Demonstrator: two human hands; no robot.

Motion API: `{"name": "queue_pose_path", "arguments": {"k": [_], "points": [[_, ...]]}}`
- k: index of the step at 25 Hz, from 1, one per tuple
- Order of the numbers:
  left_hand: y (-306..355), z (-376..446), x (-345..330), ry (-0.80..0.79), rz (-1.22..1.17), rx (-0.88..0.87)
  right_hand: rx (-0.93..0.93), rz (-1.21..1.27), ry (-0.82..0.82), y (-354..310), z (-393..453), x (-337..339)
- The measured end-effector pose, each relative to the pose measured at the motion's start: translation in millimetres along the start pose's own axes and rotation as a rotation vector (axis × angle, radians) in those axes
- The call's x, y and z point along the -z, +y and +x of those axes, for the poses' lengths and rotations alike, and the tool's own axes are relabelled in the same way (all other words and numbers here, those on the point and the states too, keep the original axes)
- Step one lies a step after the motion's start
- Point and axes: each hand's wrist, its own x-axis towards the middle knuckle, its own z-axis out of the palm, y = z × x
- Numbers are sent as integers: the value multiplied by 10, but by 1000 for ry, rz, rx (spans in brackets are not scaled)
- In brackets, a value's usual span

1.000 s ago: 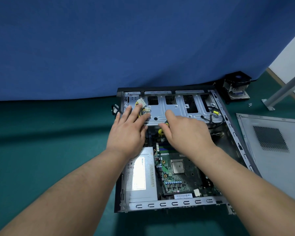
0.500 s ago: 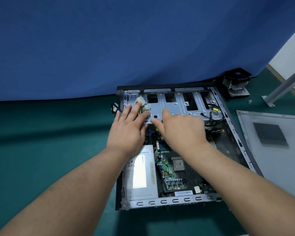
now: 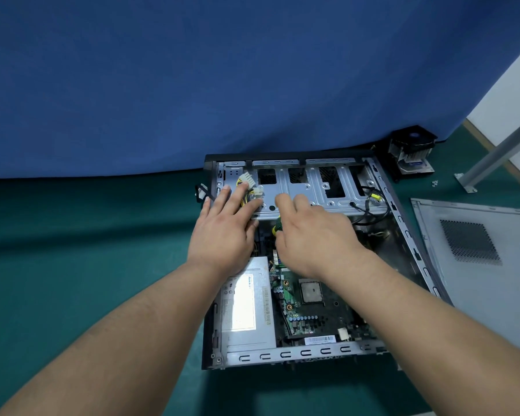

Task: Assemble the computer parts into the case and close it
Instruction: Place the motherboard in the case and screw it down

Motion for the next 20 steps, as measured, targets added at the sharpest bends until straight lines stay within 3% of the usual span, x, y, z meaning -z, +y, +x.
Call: {"name": "queue_pose_path", "arguments": {"k": [5,9,11,16,20], "points": [[10,4,11,-9,11,0,-142,-95,92,48,-7,-13],[13,6,18,-12,14,7,-77,65,-122,159,22,76],[16,2,20,-12,14,6,-23,84,-155,188,13,104],[18,3,25,-8,16,7,-116,-112,44,61,11,31],[16,0,28,-4,16,4,-62,45,-142,145,32,86]]}}
